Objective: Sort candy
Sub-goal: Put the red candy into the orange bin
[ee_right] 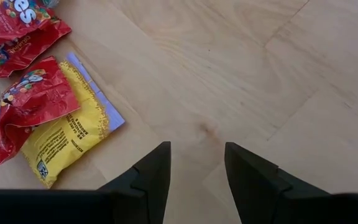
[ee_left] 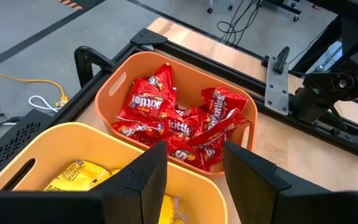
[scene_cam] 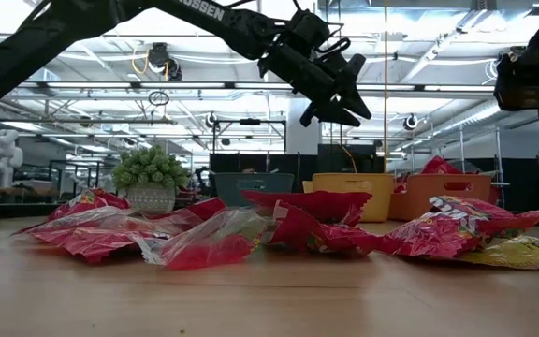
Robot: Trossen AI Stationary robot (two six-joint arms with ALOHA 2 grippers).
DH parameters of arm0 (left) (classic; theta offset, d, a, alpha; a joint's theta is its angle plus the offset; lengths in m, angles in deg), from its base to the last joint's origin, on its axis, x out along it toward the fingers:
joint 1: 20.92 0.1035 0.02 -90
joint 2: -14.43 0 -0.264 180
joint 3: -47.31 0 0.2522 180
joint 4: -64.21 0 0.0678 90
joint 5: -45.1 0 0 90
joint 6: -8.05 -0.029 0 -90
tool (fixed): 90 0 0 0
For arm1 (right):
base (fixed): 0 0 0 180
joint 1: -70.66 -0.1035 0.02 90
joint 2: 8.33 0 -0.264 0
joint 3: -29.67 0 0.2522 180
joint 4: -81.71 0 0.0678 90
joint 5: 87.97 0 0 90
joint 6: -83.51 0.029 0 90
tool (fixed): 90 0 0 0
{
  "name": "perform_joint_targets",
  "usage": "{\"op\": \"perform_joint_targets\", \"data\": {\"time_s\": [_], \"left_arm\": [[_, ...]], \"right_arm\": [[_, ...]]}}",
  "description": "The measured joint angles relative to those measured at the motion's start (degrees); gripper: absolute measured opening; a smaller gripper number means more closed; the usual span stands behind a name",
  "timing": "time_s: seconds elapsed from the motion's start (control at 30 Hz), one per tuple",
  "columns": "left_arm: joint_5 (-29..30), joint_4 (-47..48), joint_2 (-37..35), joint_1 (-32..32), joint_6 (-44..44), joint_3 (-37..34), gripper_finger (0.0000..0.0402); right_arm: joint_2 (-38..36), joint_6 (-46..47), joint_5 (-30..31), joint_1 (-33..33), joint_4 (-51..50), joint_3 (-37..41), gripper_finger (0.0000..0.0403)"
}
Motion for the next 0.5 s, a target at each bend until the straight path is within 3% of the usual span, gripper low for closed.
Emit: {"op": "perform_joint_targets", "data": {"time_s": [0.5], "left_arm": [[0.0,-1.54,0.0,0.0,-0.02,0.0,0.0164]], "right_arm": [[-0.02,0.25,0.0,0.0,0.39,0.0,0.0141]]}}
